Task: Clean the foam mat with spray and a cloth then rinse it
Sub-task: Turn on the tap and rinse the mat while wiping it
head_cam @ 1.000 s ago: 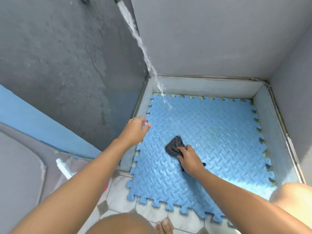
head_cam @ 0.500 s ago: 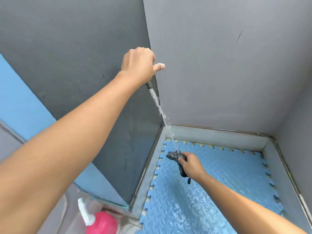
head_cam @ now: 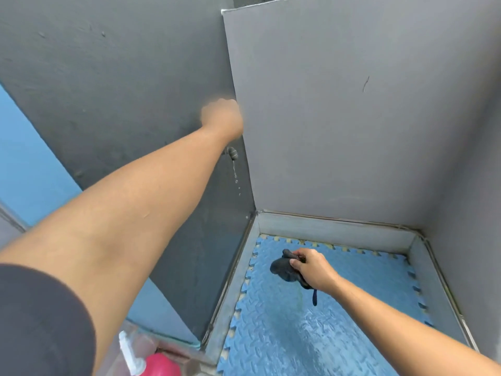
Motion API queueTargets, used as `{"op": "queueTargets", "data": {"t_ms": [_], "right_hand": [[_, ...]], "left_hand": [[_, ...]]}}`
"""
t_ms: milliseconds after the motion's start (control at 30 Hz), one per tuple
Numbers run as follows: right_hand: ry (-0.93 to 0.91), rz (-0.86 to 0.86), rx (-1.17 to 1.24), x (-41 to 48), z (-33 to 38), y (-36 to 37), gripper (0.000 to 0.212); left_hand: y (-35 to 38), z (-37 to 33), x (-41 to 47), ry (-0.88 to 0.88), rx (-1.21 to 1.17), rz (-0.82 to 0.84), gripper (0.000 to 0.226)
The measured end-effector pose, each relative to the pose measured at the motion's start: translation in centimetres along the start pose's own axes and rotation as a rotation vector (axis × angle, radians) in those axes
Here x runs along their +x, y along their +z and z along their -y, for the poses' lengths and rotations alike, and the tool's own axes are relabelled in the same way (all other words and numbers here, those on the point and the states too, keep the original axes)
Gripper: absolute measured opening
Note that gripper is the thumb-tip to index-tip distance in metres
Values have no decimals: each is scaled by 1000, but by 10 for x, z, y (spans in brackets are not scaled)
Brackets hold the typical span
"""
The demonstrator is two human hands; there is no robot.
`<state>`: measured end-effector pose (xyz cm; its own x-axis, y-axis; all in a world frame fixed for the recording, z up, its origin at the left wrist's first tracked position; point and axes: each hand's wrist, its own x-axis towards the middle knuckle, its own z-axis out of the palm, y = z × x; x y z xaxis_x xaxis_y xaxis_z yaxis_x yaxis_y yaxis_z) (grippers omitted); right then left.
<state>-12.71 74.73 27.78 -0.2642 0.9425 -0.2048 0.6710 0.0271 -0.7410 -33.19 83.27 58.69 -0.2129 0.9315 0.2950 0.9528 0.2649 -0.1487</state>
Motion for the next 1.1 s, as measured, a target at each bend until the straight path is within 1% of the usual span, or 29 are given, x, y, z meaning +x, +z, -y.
{"op": "queueTargets", "data": {"t_ms": [67,133,167,200,267,300,333,433,467,533,567,600,667,733,767,800,867,933,1000,1033,1100], "right_hand": [[2,-23,42,-3,0,-8,18],[16,-31,151,-6,1,-8,14],[27,-24,232,-7,1,-5,14],[37,-3,321,-8,3,0,14],[48,76,496,-12,7,12,14],[41,130,568,-14,10,18,14],[28,191,630,-16,14,25,15],[8,406,797,-20,25,52,18],[34,460,831,-21,27,64,19],[111,544,807,-26,24,97,24],[151,586,753,-31,20,116,26],[185,631,674,-37,14,136,26],[232,705,510,-47,-1,173,28],[267,740,414,-52,-19,203,31],[287,746,394,-52,-28,214,30],[307,748,379,-52,-36,223,27],[339,750,346,-50,-48,236,24],[357,745,303,-50,-55,243,22],[371,726,276,-49,-61,246,19],[377,715,268,-47,-64,246,17],[384,694,262,-44,-69,245,15]], "left_hand": [[6,-1,-6,5,-1,-46,23],[19,0,-24,75,-71,-189,12],[28,-1,-41,123,-161,-252,19],[39,-2,-62,174,-265,-279,30],[70,-2,-117,253,-452,-251,43],[88,0,-145,267,-499,-161,47],[113,4,-169,274,-523,-24,54],[194,27,-237,309,-588,476,84],[220,36,-259,276,-678,571,85],[263,52,-302,77,-868,630,67],[282,60,-324,-1,-903,625,57],[298,68,-346,-41,-909,618,50],[322,87,-387,-95,-895,648,34],[340,111,-420,-171,-838,685,17],[350,125,-433,-222,-780,693,20],[357,137,-444,-269,-699,699,29],[368,157,-460,-331,-446,696,46],[369,164,-467,-336,-197,754,55],[363,155,-467,-313,-49,831,57],[362,149,-464,-299,-24,831,54],[366,134,-451,-271,-71,768,45]]}}
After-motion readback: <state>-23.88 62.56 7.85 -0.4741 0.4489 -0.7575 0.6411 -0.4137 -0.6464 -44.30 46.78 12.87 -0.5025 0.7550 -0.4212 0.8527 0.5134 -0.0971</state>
